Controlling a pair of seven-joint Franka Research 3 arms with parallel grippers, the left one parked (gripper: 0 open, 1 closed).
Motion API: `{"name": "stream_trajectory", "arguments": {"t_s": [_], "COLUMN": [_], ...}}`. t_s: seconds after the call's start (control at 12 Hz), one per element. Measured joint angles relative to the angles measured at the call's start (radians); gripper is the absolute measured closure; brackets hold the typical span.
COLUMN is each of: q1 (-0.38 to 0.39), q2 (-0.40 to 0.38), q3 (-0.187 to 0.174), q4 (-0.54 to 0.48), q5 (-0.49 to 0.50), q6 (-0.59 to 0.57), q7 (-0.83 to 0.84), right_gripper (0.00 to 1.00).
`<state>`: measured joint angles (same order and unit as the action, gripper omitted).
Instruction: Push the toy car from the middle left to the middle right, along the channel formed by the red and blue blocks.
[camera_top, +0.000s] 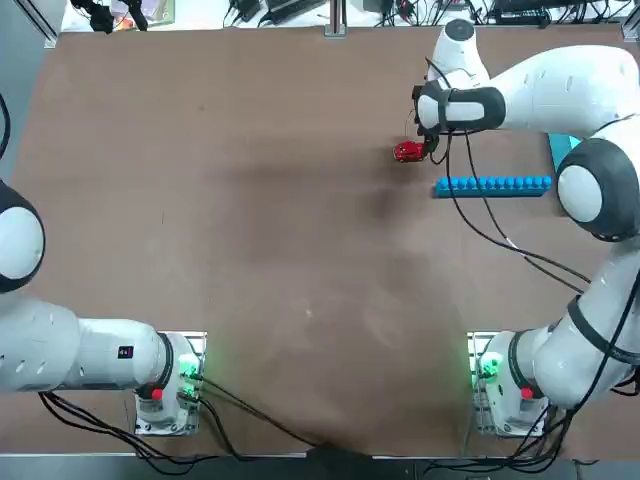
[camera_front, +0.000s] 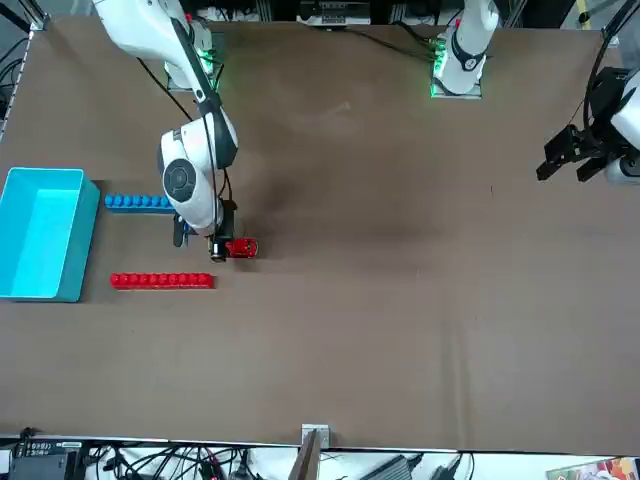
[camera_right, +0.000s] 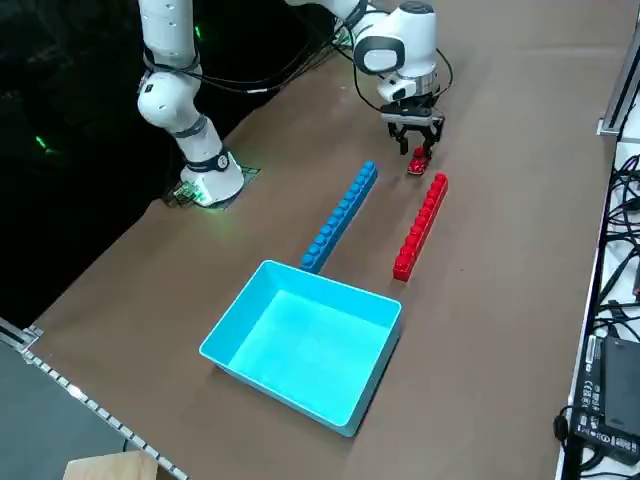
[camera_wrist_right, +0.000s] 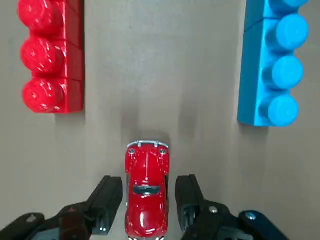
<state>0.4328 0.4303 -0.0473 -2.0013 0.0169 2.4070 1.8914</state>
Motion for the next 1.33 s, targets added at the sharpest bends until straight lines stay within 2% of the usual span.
{"name": "stream_trajectory", "arguments": {"t_s": [1.0, 1.17, 1.33], "q1": [0.025, 0.030, 0.037], "q2": [0.047, 0.053, 0.058], "q3": [0.000, 0.000, 0.000], "q4": [0.001, 0.001, 0.001], "q5": [0.000, 0.000, 0.000], "q6": [0.054, 0.066, 0.082], "q7": [0.041, 0.051, 0.056], "right_gripper": [0.33, 0.36, 0.44]}}
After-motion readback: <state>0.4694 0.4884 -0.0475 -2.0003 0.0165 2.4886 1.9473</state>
